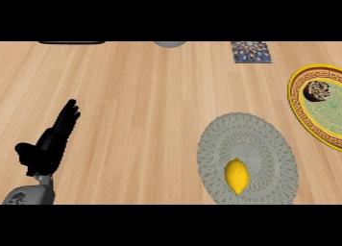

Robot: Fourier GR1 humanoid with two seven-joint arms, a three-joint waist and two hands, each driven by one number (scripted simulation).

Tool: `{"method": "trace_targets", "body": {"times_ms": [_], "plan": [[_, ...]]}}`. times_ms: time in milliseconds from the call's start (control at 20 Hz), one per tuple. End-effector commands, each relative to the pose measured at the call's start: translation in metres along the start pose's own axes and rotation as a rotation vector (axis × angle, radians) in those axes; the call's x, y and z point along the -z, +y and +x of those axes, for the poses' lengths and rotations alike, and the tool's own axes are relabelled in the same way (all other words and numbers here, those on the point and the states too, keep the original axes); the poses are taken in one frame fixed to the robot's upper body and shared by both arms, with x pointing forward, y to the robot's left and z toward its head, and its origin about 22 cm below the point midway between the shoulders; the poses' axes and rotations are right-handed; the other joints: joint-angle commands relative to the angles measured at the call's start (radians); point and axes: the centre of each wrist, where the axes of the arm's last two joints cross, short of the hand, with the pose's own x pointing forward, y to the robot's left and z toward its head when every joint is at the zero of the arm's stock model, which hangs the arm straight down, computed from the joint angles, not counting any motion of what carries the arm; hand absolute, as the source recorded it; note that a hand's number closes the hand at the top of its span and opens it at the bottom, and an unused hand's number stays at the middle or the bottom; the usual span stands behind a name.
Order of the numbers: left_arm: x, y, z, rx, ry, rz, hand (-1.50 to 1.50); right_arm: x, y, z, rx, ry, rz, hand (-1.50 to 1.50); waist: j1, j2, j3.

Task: Pick the cupcake from the placemat and place it in the plate

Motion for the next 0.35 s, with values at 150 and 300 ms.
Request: {"method": "trace_targets", "body": {"times_ms": [150,300], "plan": [[-0.002,-0.002,-0.002,0.004,-0.008,-0.007,0.0,-0.011,-0.014,-0.001,-0.012,-0.026,0.052,-1.5,0.014,-0.001,0.001],[-0.005,0.012,-0.004,0.017,0.0,-0.01,0.0,-0.021,-0.013,-0.011,-0.023,-0.058,0.003,-1.5,0.012,-0.001,0.002]]}}
